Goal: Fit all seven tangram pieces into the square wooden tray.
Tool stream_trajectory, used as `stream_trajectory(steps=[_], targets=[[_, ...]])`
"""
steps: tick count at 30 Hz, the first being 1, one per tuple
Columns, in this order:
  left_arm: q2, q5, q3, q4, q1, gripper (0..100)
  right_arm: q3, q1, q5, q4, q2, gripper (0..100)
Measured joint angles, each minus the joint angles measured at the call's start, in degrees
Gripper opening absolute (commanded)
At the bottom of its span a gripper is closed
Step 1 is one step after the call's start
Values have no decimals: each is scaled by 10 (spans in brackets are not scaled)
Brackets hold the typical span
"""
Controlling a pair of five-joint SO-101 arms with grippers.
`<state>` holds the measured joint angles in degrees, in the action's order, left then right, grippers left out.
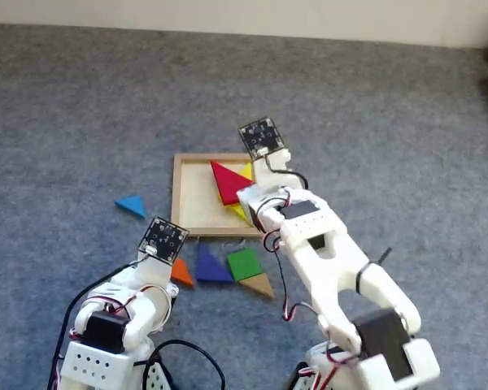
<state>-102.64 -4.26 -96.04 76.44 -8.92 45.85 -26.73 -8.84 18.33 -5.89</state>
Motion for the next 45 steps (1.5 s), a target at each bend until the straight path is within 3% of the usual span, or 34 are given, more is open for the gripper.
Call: stream_trajectory(steps=[20, 28, 36, 45], targets=[[0, 0, 0, 0, 0, 7, -66, 0, 1, -4, 91, 9], [0, 0, 0, 0, 0, 7, -67, -46, 1, -4, 91, 9], [0, 0, 0, 0, 0, 7, -66, -55, 1, -76, 91, 9], [0, 0, 0, 0, 0, 7, -66, -55, 1, -80, 91, 9]])
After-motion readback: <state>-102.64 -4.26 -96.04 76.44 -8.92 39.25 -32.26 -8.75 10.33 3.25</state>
